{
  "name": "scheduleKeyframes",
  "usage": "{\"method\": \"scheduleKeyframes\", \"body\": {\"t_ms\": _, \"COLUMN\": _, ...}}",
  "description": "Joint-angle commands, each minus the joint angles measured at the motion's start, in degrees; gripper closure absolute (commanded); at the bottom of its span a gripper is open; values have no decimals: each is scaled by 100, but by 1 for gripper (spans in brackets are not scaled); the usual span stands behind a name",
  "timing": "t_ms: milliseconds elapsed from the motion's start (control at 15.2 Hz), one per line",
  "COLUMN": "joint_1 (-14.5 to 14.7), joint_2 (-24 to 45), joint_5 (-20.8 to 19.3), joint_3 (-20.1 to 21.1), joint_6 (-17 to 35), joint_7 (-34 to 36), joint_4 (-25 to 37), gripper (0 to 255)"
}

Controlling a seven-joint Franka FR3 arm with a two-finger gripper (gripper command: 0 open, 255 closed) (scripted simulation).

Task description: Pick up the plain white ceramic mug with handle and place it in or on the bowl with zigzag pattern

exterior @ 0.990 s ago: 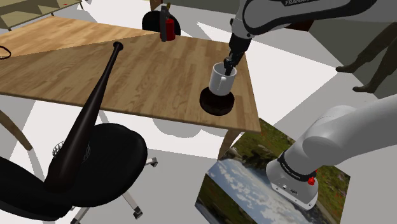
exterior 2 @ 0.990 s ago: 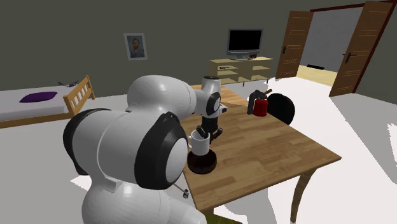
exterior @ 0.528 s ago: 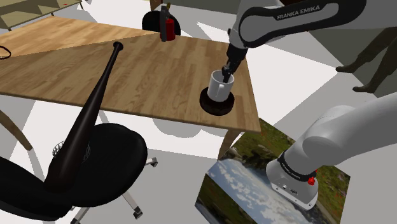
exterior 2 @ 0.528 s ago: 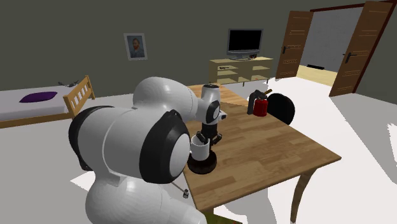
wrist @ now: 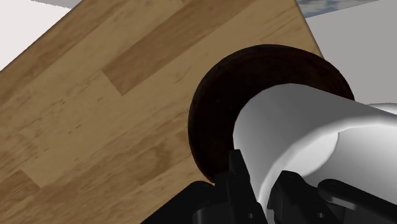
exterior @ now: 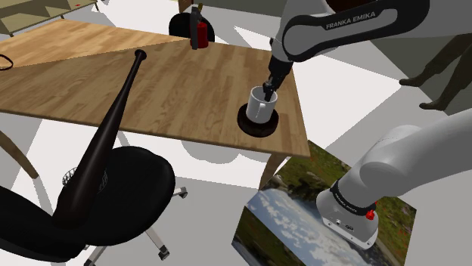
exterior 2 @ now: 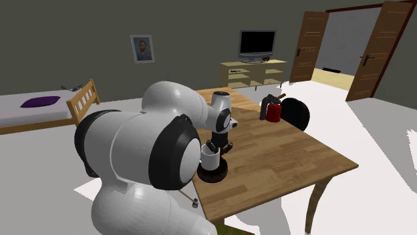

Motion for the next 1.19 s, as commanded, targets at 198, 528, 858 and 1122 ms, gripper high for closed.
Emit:
{"method": "scheduleKeyframes", "body": {"t_ms": 198, "joint_1": 0, "joint_2": -1, "joint_5": 0, "joint_3": 0, "joint_6": 1, "joint_7": 0, "joint_4": 1, "gripper": 0}}
{"method": "scheduleKeyframes", "body": {"t_ms": 528, "joint_1": -6, "joint_2": -178, "joint_5": -10, "joint_3": -10, "joint_6": -426, "joint_7": 3, "joint_4": 251, "gripper": 0}}
{"method": "scheduleKeyframes", "body": {"t_ms": 858, "joint_1": -11, "joint_2": -303, "joint_5": -19, "joint_3": -19, "joint_6": -799, "joint_7": 6, "joint_4": 499, "gripper": 0}}
{"method": "scheduleKeyframes", "body": {"t_ms": 1122, "joint_1": -11, "joint_2": -303, "joint_5": -19, "joint_3": -19, "joint_6": -799, "joint_7": 6, "joint_4": 499, "gripper": 0}}
